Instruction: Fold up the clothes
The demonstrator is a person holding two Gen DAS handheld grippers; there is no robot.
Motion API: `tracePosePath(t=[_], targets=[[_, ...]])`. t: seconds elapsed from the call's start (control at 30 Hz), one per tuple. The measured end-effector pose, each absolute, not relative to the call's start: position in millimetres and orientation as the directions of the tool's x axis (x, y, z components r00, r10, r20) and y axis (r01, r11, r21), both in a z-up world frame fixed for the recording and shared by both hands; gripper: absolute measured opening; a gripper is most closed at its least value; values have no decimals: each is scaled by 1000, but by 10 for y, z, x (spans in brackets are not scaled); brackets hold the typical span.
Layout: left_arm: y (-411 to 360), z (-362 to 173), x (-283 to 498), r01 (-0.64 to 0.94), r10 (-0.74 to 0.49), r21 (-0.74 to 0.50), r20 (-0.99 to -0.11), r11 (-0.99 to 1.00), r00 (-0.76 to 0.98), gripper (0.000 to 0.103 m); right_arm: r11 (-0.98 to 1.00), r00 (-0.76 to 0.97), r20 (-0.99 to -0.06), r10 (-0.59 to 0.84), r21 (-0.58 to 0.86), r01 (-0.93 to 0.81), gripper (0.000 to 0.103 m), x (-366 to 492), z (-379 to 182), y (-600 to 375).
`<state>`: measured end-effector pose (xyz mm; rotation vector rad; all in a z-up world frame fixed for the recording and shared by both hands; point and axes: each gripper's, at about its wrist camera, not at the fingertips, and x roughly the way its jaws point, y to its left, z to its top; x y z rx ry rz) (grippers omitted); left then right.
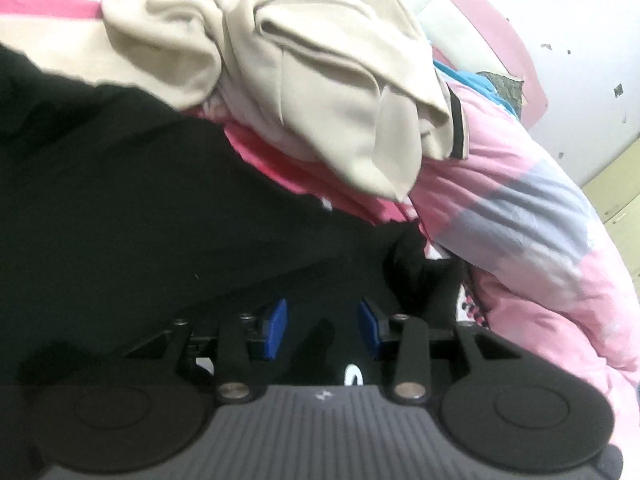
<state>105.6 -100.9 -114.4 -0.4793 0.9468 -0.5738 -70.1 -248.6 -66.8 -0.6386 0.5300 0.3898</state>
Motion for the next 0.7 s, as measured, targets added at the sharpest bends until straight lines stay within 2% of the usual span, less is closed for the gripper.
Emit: tracePosePath(t=[0.07, 0.13, 0.2, 0.27, 0.37, 0.4, 0.47, 0.6, 0.7], targets=[[-1046, -1157, 1064, 253, -655, -617, -608, 745, 447, 40, 786, 765, -601, 232, -348, -512, 5, -728, -563, -2521], [-1076, -1150, 1071, 267, -668, -624, -598, 735, 442, 40, 869, 755, -612, 235, -215, -445, 7, -657, -445, -2662], [-1084, -1134, 1057, 291, -684, -627, -585, 722, 435, 40, 948, 759, -617, 207, -64, -311, 10, -569, -333, -2884], [-1095, -1079, 998, 356, -711, -620, -552, 699, 435, 40, 980, 763, -617, 195, 156, -125, 14, -434, -293, -3216], [-1192, -951, 852, 491, -739, -553, -522, 673, 426, 40, 876, 752, -616, 234, 469, 112, 18, -210, -382, -3681], [-1237, -919, 798, 537, -746, -521, -520, 663, 417, 40, 840, 744, -624, 241, 518, 162, 18, -141, -426, -3768], [-1338, -871, 693, 617, -752, -453, -526, 643, 398, 42, 811, 726, -646, 234, 542, 221, 18, -11, -491, -3848], [-1541, -832, 449, 751, -749, -289, -541, 594, 384, 49, 848, 664, -713, 224, 479, 228, 18, 244, -634, -3778], [-1664, -877, 345, 786, -736, -219, -558, 577, 385, 49, 829, 638, -721, 271, 511, 225, 6, 298, -690, -3763]])
